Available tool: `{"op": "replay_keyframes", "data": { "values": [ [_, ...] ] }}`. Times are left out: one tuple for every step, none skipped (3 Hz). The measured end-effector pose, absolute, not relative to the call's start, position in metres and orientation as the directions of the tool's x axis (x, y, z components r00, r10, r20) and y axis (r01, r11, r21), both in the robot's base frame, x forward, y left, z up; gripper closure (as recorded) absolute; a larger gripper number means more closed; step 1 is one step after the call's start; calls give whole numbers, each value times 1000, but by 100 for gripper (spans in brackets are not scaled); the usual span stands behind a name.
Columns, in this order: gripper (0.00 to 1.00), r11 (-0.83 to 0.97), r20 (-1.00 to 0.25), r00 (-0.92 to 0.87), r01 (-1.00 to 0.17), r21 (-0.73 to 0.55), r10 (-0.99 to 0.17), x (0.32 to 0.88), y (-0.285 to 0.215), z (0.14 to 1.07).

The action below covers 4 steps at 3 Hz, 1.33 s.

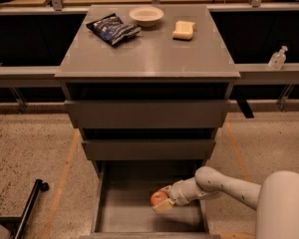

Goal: Place apple into bottom drawer

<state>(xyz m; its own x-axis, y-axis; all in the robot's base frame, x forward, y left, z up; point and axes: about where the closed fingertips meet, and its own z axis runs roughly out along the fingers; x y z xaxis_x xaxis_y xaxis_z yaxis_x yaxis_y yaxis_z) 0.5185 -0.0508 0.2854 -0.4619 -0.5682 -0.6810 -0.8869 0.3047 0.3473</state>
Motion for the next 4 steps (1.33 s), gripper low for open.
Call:
{"op": "replay_keyframes", "data": {
  "values": [
    [100,308,-673,-446,-895,323,-590,515,-45,282],
    [100,316,-697,-431,-901,297,-573,518,-41,268],
    [100,317,-724,-408,-910,268,-557,529,-34,246],
    [100,312,-739,-399,-913,264,-542,537,-29,222]
  ]
}}
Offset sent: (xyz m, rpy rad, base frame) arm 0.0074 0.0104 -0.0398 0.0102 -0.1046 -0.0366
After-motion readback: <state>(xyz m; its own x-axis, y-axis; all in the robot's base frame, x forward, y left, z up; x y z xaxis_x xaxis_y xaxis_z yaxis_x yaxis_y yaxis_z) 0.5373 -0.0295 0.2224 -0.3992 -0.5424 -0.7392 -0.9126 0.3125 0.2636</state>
